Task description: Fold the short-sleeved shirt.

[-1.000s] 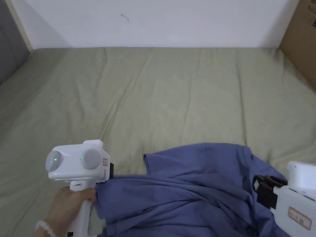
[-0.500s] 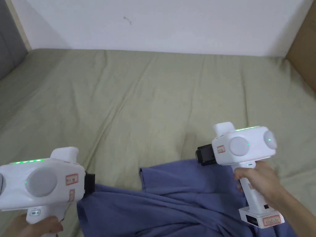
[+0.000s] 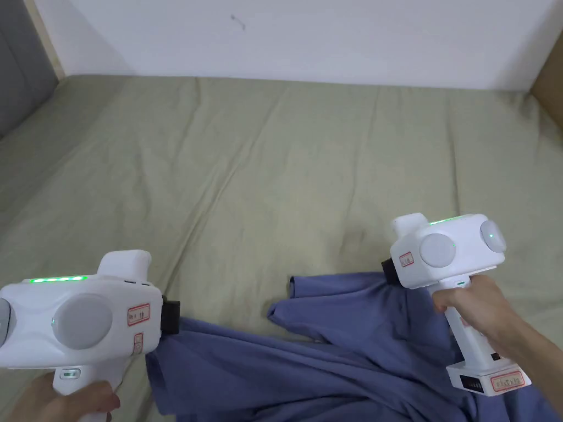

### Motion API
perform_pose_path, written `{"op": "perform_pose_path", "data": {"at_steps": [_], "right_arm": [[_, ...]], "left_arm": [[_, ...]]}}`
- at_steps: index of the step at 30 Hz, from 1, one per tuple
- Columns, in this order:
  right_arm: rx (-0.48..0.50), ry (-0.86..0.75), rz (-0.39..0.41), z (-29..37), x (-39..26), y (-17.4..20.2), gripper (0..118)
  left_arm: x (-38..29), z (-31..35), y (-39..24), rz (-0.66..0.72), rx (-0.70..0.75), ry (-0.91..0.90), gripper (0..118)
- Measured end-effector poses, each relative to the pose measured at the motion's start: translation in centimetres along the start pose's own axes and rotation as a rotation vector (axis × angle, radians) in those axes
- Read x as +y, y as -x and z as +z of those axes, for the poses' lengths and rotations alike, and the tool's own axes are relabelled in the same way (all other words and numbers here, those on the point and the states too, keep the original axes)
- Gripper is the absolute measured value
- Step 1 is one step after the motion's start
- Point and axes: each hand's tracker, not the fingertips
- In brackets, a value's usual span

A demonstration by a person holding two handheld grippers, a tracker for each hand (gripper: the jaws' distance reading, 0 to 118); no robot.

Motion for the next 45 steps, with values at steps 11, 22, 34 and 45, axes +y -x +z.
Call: {"op": "perform_pose_path", "data": {"at_steps": [11, 22, 34, 45], "right_arm": [[0.048, -0.291, -0.288, 15.2, 0.6, -7.1, 2], [-0.006, -0.58, -0.52, 35.1, -4.2, -13.9, 2], [0.041, -0.705, -0.588, 45.1, -6.2, -15.7, 2], [0.019, -0.775, -0.6, 48.2, 4.2, -16.9, 2]], "left_arm": [[2.5, 7.2, -0.2, -0.057, 0.09, -0.152, 2], [6.2, 20.7, -0.8, -0.063, 0.187, -0.441, 2], [7.9, 28.2, -2.9, -0.09, 0.159, -0.58, 2], [19.9, 29.5, -3.3, -0.061, 0.225, -0.654, 2]]}}
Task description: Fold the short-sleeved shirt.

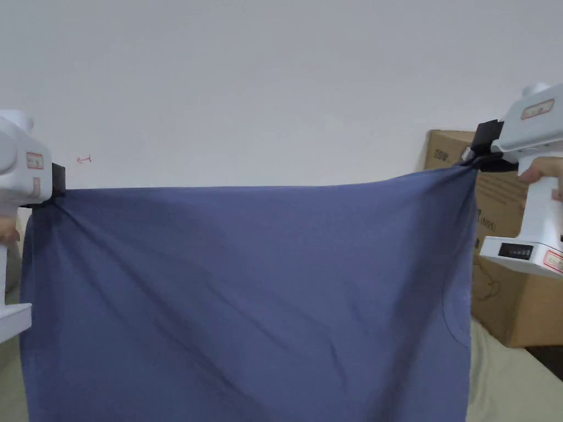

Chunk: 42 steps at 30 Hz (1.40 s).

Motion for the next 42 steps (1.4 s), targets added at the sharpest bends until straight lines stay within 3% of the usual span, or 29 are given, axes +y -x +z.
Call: {"op": "perform_pose_path", "data": {"at_steps": [4, 9, 13, 20, 25, 29, 35, 39, 42], "right_arm": [[-0.001, -0.018, -0.016, -3.1, 3.6, 2.4, 2], [0.017, -0.055, 0.033, -6.4, 8.1, 5.9, 2], [0.014, -0.078, 0.021, -8.0, 11.2, 8.2, 2], [0.058, -0.146, 0.024, -8.6, 13.3, 10.7, 2], [0.046, -0.089, 0.058, -11.6, 10.0, 9.1, 2], [0.012, 0.037, 0.052, -16.3, 4.4, 6.4, 2], [-0.114, 0.303, 0.022, -25.9, -8.7, 0.4, 2], [-0.167, 0.458, -0.049, -31.2, -17.9, -4.6, 2], [-0.235, 0.565, -0.042, -33.7, -23.6, -7.4, 2]], "left_arm": [[4.8, -2.8, -0.1, 0.024, 0.022, -0.035, 2], [11.3, -7.6, 0.2, -0.009, 0.118, -0.119, 2], [15.2, -9.6, 1.1, 0.124, 0.132, -0.167, 2], [17.7, -10.0, 0.8, 0.016, 0.228, -0.281, 2], [13.9, -12.5, 1.0, 0.038, 0.194, -0.253, 2], [7.2, -16.7, -0.7, 0.024, 0.21, -0.2, 2], [-6.8, -27.9, -3.5, -0.163, 0.223, 0.106, 2], [-16.5, -31.9, -4.5, -0.128, 0.22, 0.284, 2], [-21.9, -33.9, -4.3, -0.121, 0.23, 0.389, 2]]}}
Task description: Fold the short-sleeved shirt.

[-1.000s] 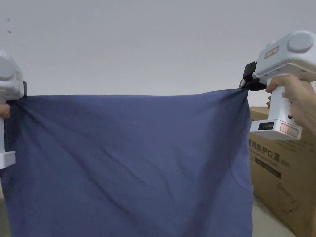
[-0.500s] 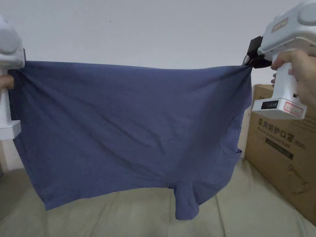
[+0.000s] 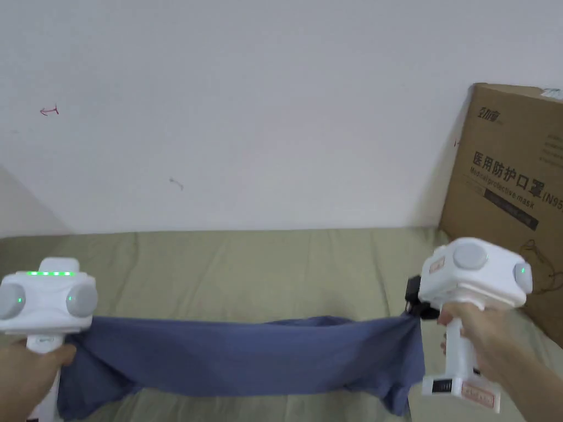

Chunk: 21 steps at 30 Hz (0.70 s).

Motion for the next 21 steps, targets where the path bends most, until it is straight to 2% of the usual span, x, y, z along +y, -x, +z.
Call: {"op": "perform_pose_path", "data": {"at_steps": [1, 4, 10, 17, 21], "right_arm": [[-0.02, 0.036, -0.016, -1.4, -1.2, -0.7, 2], [-0.001, 0.06, -0.069, -3.9, -3.2, -2.3, 2], [0.014, 0.066, -0.022, -2.9, -4.7, -1.9, 2], [0.075, -0.014, 0.021, 4.3, -6.8, -2.9, 2], [0.103, -0.032, 0.068, 10.1, -11.3, -4.0, 2]], "left_arm": [[-1.2, -1.1, -0.3, -0.024, 0.008, 0.038, 2], [-3.4, -2.8, 0.0, -0.001, -0.004, 0.066, 2], [-5.4, -2.8, 0.9, -0.058, -0.009, 0.084, 2], [-7.7, 5.3, 4.8, -0.096, -0.081, -0.013, 2], [-10.1, 11.5, 7.4, -0.146, -0.115, -0.066, 2]]}}
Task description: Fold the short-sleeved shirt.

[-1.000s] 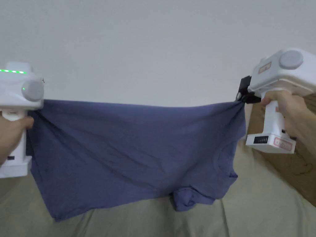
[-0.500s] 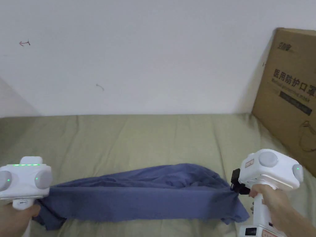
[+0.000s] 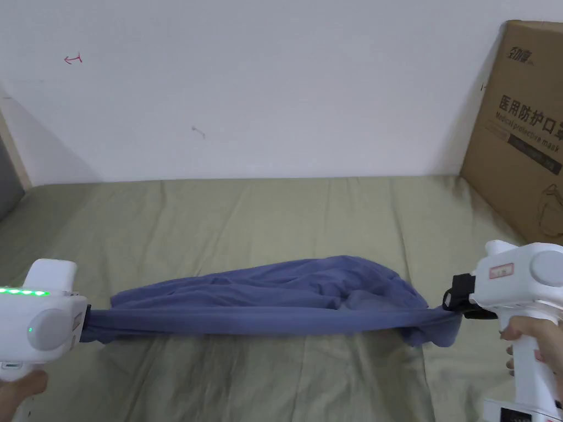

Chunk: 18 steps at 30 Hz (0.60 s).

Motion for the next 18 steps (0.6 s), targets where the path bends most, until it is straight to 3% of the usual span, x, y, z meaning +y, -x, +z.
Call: {"op": "perform_pose_path", "data": {"at_steps": [7, 10, 18], "right_arm": [[0.044, 0.031, 0.007, 8.2, -11.0, -2.2, 2], [0.018, 0.059, 0.048, 10.2, -16.0, -3.1, 2], [0.006, 0.138, -0.014, 13.2, -26.1, -7.3, 2]], "left_arm": [[-8.1, 9.9, 1.2, -0.149, 0.003, -0.028, 2], [-12.9, 12.3, 0.9, -0.179, 0.017, 0.004, 2], [-24.3, 15.3, 2.4, 0.019, -0.034, 0.144, 2]]}}
